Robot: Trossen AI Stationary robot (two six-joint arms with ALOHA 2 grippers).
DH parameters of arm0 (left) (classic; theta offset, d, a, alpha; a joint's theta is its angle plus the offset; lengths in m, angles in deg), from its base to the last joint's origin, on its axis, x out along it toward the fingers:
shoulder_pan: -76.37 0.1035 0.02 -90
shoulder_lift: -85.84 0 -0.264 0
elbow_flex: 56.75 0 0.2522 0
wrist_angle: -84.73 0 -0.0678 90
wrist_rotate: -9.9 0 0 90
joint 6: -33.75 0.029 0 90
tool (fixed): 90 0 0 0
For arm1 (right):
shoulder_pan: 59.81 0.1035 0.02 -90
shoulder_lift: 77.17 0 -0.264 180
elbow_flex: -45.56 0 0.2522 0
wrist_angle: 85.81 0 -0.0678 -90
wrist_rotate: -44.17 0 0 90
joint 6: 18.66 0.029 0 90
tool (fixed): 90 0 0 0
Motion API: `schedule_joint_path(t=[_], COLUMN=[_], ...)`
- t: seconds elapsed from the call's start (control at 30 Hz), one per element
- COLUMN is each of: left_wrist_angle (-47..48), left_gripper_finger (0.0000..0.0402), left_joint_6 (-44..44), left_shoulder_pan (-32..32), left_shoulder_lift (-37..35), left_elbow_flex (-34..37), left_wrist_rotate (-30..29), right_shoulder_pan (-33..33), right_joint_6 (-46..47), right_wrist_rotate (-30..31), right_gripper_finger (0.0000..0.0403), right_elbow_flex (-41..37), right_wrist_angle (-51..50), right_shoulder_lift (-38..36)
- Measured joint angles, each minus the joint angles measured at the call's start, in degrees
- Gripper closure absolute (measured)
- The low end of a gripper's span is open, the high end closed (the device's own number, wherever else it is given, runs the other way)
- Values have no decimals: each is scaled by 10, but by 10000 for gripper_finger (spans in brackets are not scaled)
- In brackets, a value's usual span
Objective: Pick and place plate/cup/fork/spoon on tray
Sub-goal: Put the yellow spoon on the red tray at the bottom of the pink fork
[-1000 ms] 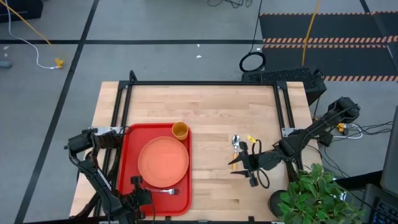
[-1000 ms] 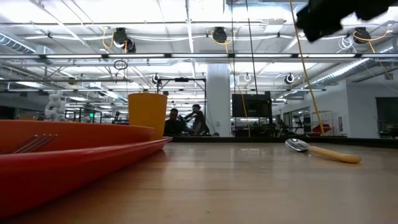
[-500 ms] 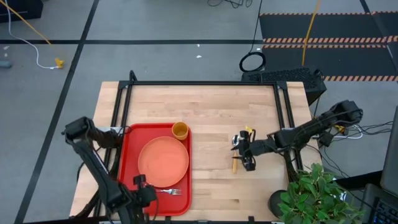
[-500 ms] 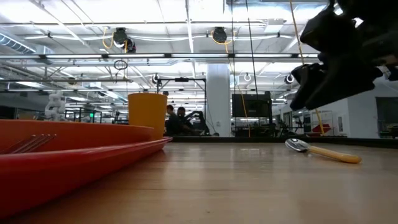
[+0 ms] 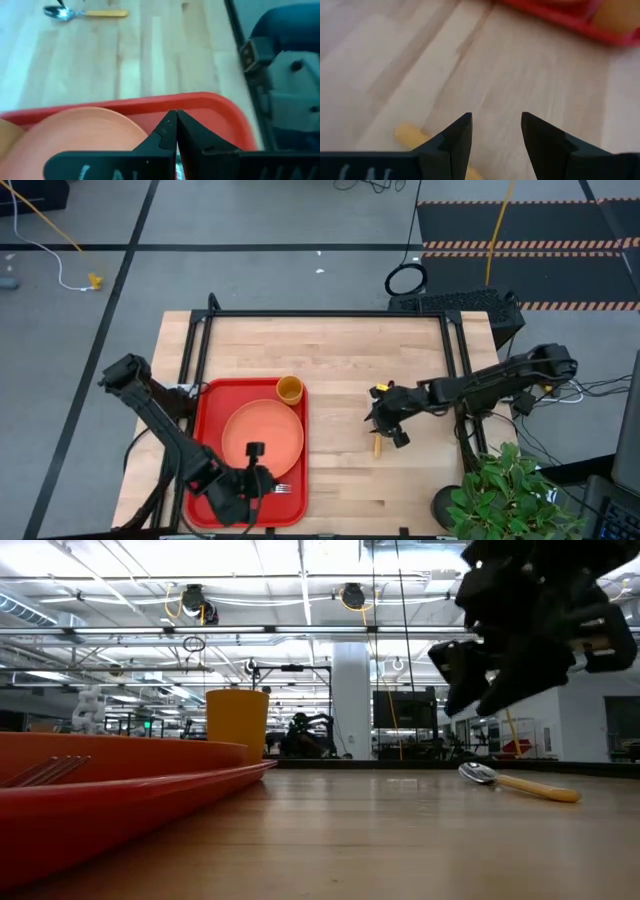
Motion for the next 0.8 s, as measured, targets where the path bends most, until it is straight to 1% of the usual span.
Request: schedule_joint_path(t=[0.1,0.23,0.4,0.57,0.7,0.8], left_wrist_angle=[0,5,7,20,20,20], left_gripper_finger=[388,387,387,387,387,387], left_joint_6=[38,68,85,85,92,98], left_shoulder_pan=[19,37,50,49,49,50], left_shoulder_lift=[0,-2,-3,-3,-3,-3], left_elbow_flex=[0,0,0,0,0,0], left_wrist_rotate=[0,0,11,14,14,14], right_shoulder_pan=[-12,-28,-34,-32,-30,-34], right_joint_6=[-29,-80,-142,-200,-254,-257], right_wrist_rotate=[-4,-28,-30,-23,33,41], right_gripper_finger=[238,238,238,238,239,250], right_elbow_flex=[32,64,84,86,86,86], right_wrist_angle=[-61,-140,-203,-216,-215,-213], right_shoulder_lift=[36,83,111,113,122,133])
